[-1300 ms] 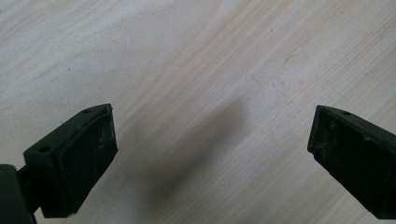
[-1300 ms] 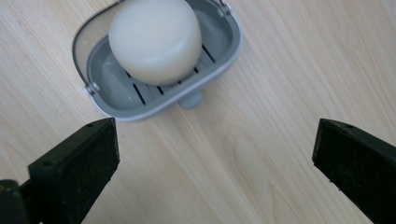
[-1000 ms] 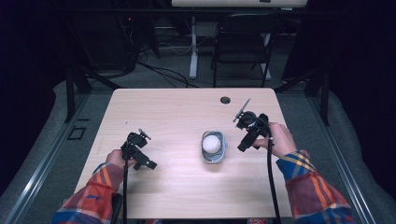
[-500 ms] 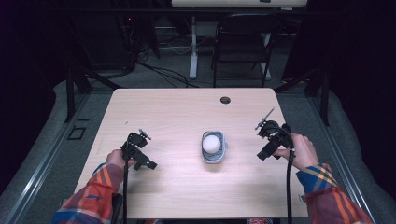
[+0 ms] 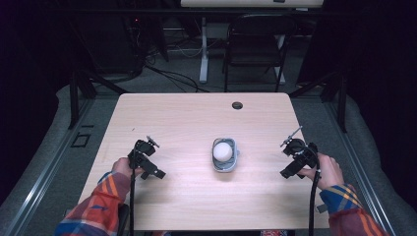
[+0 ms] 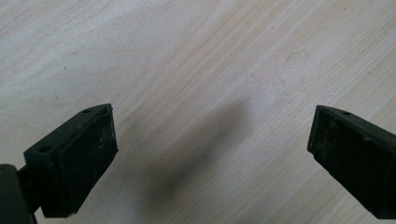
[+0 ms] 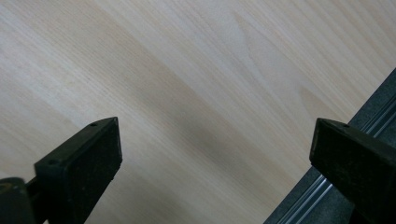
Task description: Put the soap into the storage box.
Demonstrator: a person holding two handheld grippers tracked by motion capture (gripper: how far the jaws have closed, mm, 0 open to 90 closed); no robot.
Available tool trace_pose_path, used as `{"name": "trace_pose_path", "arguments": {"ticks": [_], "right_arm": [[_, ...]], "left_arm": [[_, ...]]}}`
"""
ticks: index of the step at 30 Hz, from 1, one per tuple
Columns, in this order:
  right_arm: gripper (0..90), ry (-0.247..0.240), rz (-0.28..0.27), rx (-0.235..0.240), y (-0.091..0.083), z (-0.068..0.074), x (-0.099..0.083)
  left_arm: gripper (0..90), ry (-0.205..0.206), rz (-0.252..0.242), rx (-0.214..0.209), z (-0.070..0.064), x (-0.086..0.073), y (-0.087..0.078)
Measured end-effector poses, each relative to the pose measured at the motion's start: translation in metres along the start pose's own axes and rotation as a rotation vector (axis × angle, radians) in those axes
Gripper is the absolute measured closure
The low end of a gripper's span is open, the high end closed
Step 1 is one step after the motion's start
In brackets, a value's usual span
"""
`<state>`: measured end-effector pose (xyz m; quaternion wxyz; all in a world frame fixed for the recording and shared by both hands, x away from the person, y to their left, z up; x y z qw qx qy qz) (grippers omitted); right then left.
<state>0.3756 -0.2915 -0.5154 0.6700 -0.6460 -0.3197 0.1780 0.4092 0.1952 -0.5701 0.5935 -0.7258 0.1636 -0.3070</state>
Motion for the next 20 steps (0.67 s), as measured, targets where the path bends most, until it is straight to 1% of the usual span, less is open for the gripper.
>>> {"name": "trace_pose_path", "arguments": {"ticks": [1,2,3,4,5,6,7,8,9,10,11,12,13,14,15,16,17,18,20], "right_arm": [[2.4,0.023,-0.034,0.003,0.004,0.001,-0.002],[2.4,0.016,-0.013,0.012,0.005,0.001,-0.004],[2.4,0.032,-0.032,0.017,0.008,0.002,-0.005],[2.4,0.020,-0.016,0.011,0.009,0.002,-0.007],[2.4,0.033,-0.027,0.012,0.013,0.004,-0.008],[2.5,0.030,-0.023,0.022,0.015,0.004,-0.010],[2.5,0.005,0.018,0.014,0.015,0.003,-0.012],[2.5,0.040,-0.029,0.018,0.021,0.005,-0.014],[2.7,0.000,0.037,0.012,0.019,0.003,-0.016],[3.0,0.081,-0.075,0.026,0.030,0.008,-0.019],[3.4,0.038,0.004,0.025,0.030,0.006,-0.021],[3.5,0.041,0.013,0.017,0.034,0.007,-0.024],[3.6,-0.024,0.116,0.008,0.031,0.004,-0.025],[4.2,-0.041,0.144,0.005,0.032,0.004,-0.026],[4.7,0.080,-0.021,0.030,0.046,0.012,-0.029],[4.8,0.028,0.064,0.018,0.043,0.010,-0.029],[4.9,0.077,-0.019,0.029,0.050,0.013,-0.029],[5.1,0.027,0.065,0.018,0.044,0.010,-0.028],[6.7,0.018,0.067,0.013,0.044,0.009,-0.028]], "left_arm": [[1.3,0.002,0.000,0.000,0.000,0.000,0.000],[1.3,0.002,0.000,0.000,0.000,0.000,0.000],[1.3,0.001,-0.001,-0.001,0.000,0.000,0.000],[1.3,0.002,0.000,-0.002,0.000,0.000,0.000],[1.3,0.001,-0.001,-0.002,0.000,0.000,0.000],[1.3,0.002,-0.001,-0.002,0.000,0.000,0.000],[1.3,0.001,0.000,-0.003,0.000,0.000,0.000],[1.3,0.002,0.001,-0.004,0.000,0.000,0.000],[1.4,0.002,0.002,-0.005,0.000,0.000,0.001],[1.3,0.003,0.002,-0.007,0.000,0.000,0.001],[1.4,0.004,0.002,-0.008,0.000,0.000,0.001],[1.4,0.005,0.002,-0.006,-0.001,0.000,0.001],[1.4,0.005,0.001,-0.008,-0.001,0.000,0.001],[1.4,0.006,0.001,-0.007,-0.001,0.000,0.001],[1.4,0.010,0.000,-0.008,-0.001,0.000,0.001],[1.4,0.011,0.000,-0.008,-0.001,0.000,0.001],[1.4,0.014,-0.001,-0.007,-0.001,0.001,0.001],[1.3,0.015,0.001,-0.007,-0.001,0.001,0.000],[1.3,0.015,-0.001,-0.009,-0.002,0.001,0.001]]}}
Point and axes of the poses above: each handheld gripper's, and its own axes: y roughly forward along the jaws, x roughly out of its top, z roughly to its left, the point moved 3 cm from there along y, roughly forward along the jaws, and after that the axes turned 6 degrees about x, right-handed, at the moved point
